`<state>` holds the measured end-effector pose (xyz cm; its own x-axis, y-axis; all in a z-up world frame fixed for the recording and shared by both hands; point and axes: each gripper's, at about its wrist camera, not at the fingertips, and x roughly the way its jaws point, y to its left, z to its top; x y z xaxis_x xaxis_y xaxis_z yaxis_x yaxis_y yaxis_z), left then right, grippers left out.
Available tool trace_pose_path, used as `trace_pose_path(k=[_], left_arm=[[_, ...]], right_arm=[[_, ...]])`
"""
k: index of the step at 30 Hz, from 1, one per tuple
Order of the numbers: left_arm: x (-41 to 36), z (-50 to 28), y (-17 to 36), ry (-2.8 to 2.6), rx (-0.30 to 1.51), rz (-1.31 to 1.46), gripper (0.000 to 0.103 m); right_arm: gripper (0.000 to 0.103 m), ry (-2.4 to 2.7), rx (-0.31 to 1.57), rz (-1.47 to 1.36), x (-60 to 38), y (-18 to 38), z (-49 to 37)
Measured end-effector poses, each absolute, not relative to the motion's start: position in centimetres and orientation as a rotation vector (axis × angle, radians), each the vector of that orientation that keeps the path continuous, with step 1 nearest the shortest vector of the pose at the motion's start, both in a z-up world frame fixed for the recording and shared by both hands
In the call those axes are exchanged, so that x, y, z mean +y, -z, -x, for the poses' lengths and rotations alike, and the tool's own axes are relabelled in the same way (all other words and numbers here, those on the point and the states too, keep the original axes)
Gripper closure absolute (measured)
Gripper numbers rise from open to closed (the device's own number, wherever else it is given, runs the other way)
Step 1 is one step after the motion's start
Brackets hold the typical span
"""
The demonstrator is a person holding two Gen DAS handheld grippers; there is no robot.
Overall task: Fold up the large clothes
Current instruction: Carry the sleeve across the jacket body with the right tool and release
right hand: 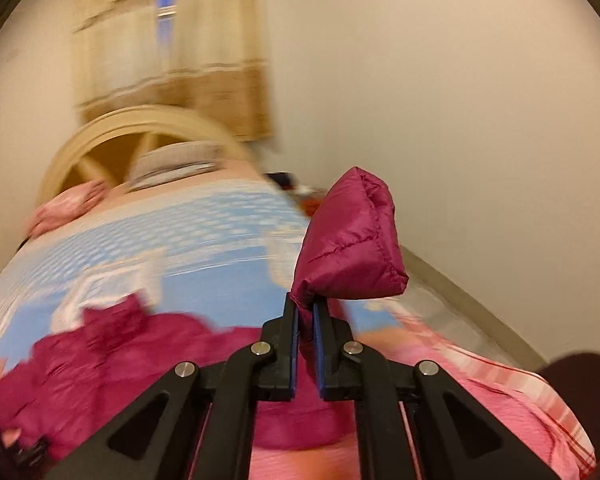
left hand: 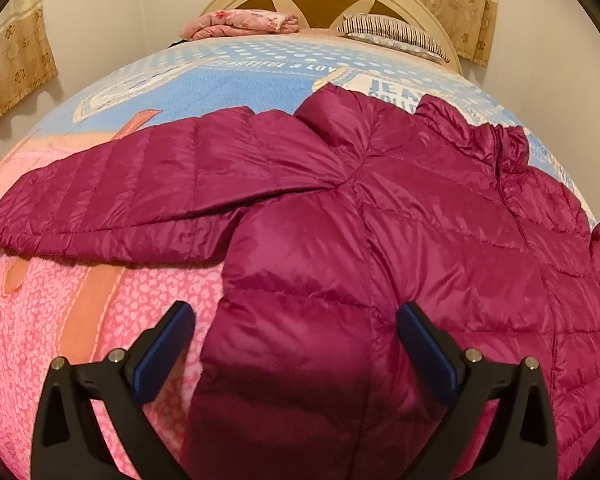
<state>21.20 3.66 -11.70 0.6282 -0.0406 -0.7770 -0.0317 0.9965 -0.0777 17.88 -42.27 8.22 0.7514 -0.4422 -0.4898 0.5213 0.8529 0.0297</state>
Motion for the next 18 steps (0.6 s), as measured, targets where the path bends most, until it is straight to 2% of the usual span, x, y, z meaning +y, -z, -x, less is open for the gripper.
trace_pose_path(k=[6, 18], left_arm=[[5.1, -20.1, 11.5, 0.034, 0.874, 0.157, 0.000], [5.2, -20.5, 11.6, 0.030, 0.864, 0.187, 0.000]], right_arm=[[0.098, 0.268, 0.561, -0.141, -31.1, -6.1, -22.3], [0.098, -0.057, 0.791, -0.203, -18.1, 5.9, -29.2]])
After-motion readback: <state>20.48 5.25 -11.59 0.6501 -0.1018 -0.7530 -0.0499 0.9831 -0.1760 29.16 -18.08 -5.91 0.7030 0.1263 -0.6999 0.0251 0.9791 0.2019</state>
